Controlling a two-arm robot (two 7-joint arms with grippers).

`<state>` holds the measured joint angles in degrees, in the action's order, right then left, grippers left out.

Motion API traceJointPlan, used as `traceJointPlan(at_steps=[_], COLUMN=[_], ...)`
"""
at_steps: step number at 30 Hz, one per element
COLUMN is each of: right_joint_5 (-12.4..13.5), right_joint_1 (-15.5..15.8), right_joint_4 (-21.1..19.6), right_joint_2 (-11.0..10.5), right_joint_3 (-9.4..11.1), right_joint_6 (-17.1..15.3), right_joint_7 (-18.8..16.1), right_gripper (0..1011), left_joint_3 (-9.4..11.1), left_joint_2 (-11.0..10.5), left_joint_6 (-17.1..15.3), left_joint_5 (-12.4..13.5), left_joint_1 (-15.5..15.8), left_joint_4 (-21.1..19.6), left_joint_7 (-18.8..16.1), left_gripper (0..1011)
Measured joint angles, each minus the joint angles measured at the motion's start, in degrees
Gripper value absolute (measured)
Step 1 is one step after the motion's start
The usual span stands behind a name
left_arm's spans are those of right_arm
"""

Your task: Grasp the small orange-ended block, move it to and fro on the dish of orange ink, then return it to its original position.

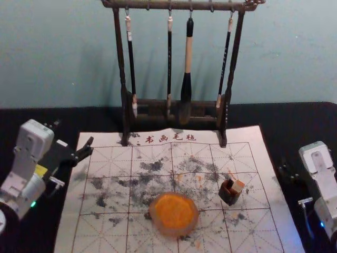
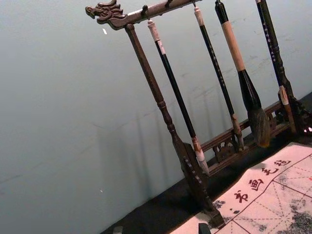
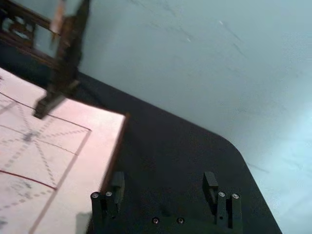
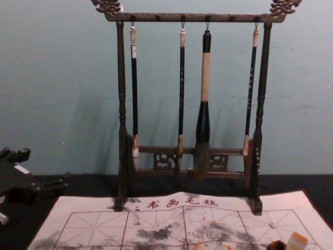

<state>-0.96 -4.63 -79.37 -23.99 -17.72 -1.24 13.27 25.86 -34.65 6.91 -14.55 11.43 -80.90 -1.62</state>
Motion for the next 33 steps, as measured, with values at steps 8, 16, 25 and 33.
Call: traceJointPlan(at_steps=[8,16,25,33], right_joint_5=[0.1,0.2,0.3,0.4], right_joint_1=[0.2,0.1,0.0,0.0], right_joint_4=[0.2,0.0,-0.2,-0.2], right_joint_2=[0.3,0.1,0.0,-0.1], right_joint_3=[0.4,0.2,0.1,0.1], right_joint_6=[-0.2,-0.1,0.0,0.0], right_joint_7=[0.2,-0.2,-0.4,-0.5], right_gripper=[1000,1000,1000,1000], left_joint_3=[0.0,0.0,0.0,0.0], left_joint_2=[0.0,0.0,0.0,0.0], left_joint_6=[0.0,0.0,0.0,0.0], left_joint_5=[0.0,0.0,0.0,0.0], left_joint_1=[0.0,0.0,0.0,0.0], left_joint_4=[0.0,0.0,0.0,0.0], left_joint_7=[0.0,0.0,0.0,0.0], left_gripper=[1001,1001,1001,1001])
